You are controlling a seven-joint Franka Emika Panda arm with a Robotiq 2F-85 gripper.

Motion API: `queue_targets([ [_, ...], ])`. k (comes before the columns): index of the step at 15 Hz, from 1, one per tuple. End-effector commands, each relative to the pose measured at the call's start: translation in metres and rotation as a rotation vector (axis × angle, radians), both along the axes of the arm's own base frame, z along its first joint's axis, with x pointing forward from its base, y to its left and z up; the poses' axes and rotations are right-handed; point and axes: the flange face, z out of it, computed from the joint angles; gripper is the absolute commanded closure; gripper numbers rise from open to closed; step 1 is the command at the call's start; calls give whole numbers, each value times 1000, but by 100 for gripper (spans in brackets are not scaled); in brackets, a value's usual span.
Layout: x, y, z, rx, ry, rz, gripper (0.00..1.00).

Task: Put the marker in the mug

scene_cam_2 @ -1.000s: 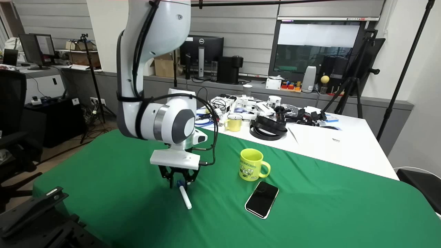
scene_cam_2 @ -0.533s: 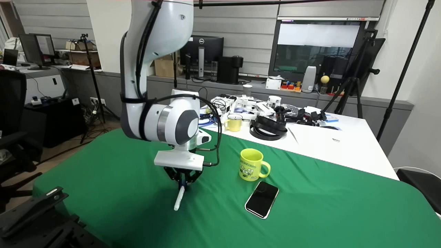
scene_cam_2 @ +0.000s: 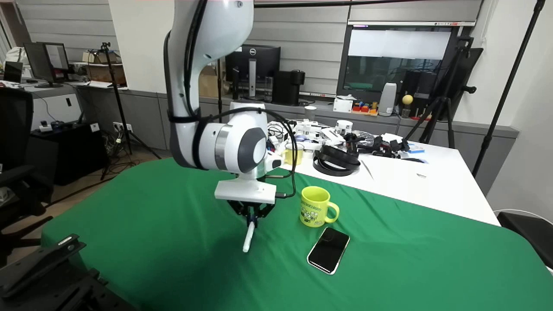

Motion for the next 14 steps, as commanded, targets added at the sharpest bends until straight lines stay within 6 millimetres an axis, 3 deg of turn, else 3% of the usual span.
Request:
queue_targets([
  [1,19,-34,52,-29,-119,-57,95],
  [7,43,-82,116,-62,-300,-130,95],
  [14,59,-120,151,-112,-491,-152,95],
])
